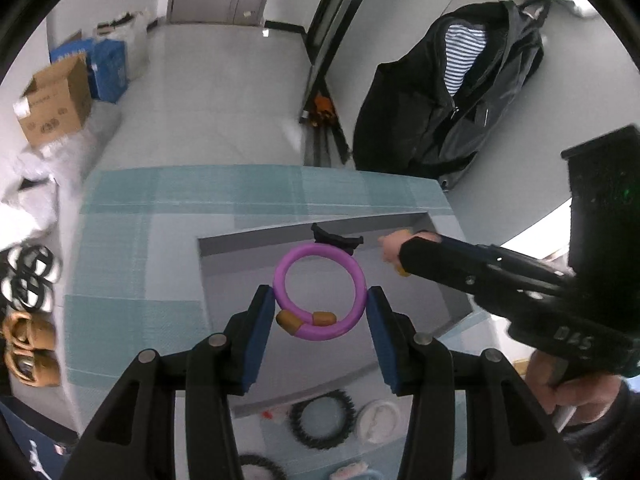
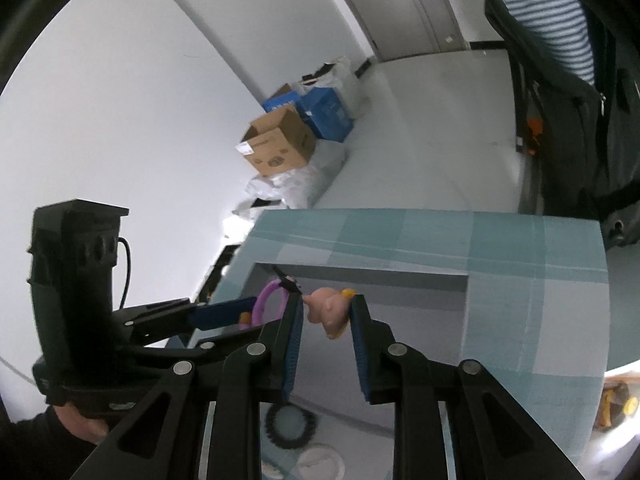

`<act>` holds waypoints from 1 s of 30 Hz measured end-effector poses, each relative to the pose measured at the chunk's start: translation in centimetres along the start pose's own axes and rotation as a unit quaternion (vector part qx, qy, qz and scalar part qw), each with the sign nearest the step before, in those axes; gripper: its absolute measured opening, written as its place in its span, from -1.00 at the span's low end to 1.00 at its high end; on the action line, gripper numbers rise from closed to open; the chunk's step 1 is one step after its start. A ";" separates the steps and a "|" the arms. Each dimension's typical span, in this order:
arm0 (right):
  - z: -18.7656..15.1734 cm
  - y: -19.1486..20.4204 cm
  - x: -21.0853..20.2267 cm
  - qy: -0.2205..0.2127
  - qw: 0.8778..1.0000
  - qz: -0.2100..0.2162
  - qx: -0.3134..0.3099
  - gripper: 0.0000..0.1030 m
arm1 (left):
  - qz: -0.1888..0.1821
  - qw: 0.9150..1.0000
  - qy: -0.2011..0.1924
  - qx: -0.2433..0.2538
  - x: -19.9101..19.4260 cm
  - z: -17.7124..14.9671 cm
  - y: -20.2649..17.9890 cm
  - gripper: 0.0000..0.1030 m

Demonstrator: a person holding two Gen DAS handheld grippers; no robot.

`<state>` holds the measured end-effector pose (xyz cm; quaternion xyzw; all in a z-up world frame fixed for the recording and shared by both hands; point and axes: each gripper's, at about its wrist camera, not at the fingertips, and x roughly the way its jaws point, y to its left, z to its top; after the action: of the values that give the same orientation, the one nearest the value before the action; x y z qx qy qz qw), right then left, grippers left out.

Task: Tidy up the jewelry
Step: 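Carry the pink ring and pig over the grey box with both grippers, then open both grippers to drop the ring and pig into the box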

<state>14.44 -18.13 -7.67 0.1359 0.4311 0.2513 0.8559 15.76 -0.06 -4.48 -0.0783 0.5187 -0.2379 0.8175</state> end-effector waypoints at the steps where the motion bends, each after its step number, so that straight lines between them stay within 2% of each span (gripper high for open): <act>1: 0.1 -0.2 -0.2 -0.001 1.000 -0.003 0.005 -0.52 | -0.008 1.000 0.006 -0.011 0.2 0.1 0.1 -0.15; 3: 0.3 -1.0 -0.4 -0.002 1.000 0.008 0.020 -0.49 | -0.016 1.000 0.011 -0.021 0.3 0.2 0.5 -0.14; 4: 0.5 -1.2 -0.7 -0.006 1.000 0.006 0.024 -0.36 | -0.014 1.000 0.009 -0.021 0.2 0.2 0.5 -0.13; 6: 0.6 -1.6 -1.4 -0.019 0.999 0.008 0.026 -0.28 | -0.018 1.000 0.001 -0.020 -0.3 0.1 0.6 -0.10; 8: 0.8 -1.9 -2.1 -0.030 0.999 0.011 0.028 -0.24 | -0.020 1.000 -0.002 -0.017 -0.5 0.1 0.5 0.22; 9: 0.8 -2.0 -2.4 -0.034 0.999 0.011 0.029 -0.13 | -0.016 1.000 -0.004 -0.013 -0.7 -0.1 0.5 0.49; 11: 0.7 -2.2 -3.1 -0.044 0.998 0.015 0.032 0.00 | -0.016 1.000 -0.018 -0.005 -1.3 -0.4 0.3 0.51; 15: 0.5 -1.9 -3.8 -0.051 0.998 0.013 0.024 0.02 | 0.008 1.000 -0.026 0.006 -2.2 -1.0 -0.1 0.51; 18: 0.3 -1.3 -4.2 -0.056 0.998 0.012 0.007 0.22 | 0.021 0.999 -0.036 0.010 -3.0 -1.4 -0.2 0.51; 21: 0.0 -0.9 -4.6 -0.060 0.998 0.004 -0.009 0.33 | 0.058 0.997 -0.044 0.019 -4.1 -2.2 -0.5 0.51; 23: -0.3 -0.6 -4.9 -0.063 0.998 -0.005 -0.018 0.45 | 0.071 0.996 -0.051 0.013 -3.7 -2.1 -0.5 0.51; 30: -2.2 0.9 -6.1 -0.077 0.995 -0.045 -0.046 0.81 | 0.112 0.989 -0.094 0.006 -5.9 -3.6 -0.7 0.51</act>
<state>9.30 -20.65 -4.46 0.0957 0.3579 0.2210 0.9022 10.29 2.54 -1.09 -0.0368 0.4434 -0.1394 0.8847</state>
